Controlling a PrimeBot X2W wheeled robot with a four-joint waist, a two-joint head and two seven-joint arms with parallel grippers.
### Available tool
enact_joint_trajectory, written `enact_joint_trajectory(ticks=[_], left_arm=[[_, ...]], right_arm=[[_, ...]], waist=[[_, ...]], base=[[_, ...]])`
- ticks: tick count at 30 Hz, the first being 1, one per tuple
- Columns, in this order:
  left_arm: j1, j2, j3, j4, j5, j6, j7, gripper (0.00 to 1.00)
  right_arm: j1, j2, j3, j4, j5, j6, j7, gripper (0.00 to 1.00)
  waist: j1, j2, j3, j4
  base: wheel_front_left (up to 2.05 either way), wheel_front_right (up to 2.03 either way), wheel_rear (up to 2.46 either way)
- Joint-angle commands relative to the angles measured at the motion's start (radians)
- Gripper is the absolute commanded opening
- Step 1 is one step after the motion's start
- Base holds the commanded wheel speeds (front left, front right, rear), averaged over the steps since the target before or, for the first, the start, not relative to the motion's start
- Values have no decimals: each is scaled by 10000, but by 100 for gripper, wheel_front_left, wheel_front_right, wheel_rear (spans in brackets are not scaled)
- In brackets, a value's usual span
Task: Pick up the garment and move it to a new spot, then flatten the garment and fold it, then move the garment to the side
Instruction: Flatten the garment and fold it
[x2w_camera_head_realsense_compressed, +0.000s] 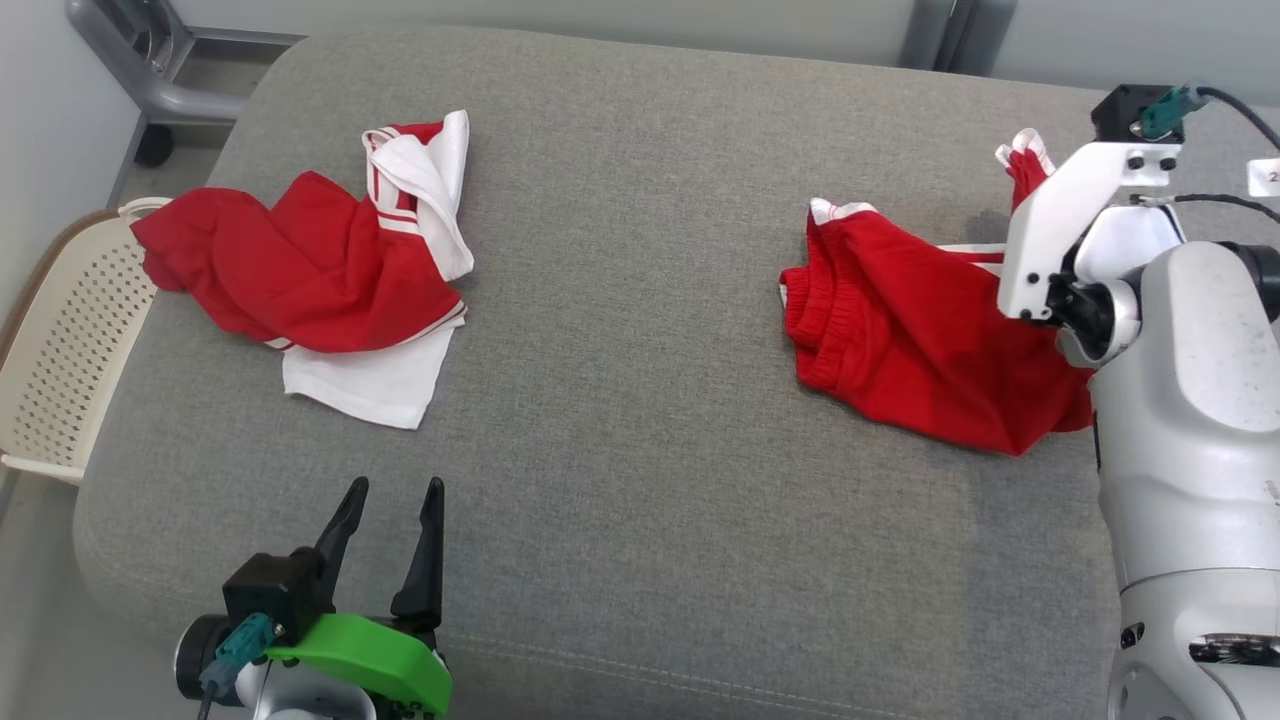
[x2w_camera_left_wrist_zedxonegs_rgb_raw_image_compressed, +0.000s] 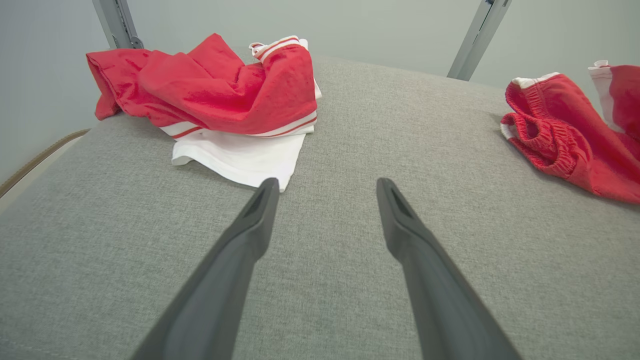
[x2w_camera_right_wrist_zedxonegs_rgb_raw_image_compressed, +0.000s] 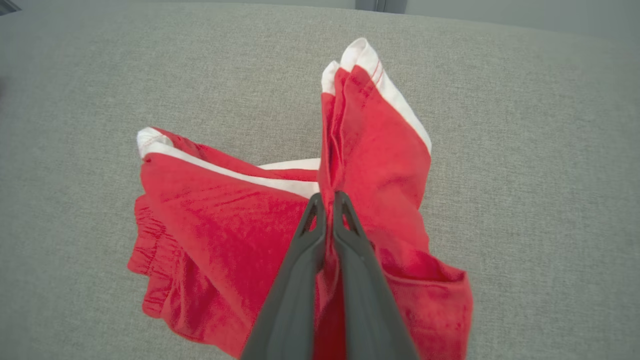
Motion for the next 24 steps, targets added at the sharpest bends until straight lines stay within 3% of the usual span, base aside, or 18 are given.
enact_joint_trajectory(ticks=[1,12,24], left_arm=[[94,-10,-6,9,-74,3,-8,100],[224,-73,-193,134,-151,47,-6,100],[425,-88,-356,227,-215,74,-72,100]], right_arm=[[66,-9,289,124,189,-11,54,0],[-127,-7,2363,1378,2010,-11,-354,0],[-254,-2,3231,2625,2544,-11,-938,0]], waist=[[0,0,-122,143],[0,0,-362,667],[0,0,-531,1057]], base=[[0,0,0],[0,0,0],[0,0,0]])
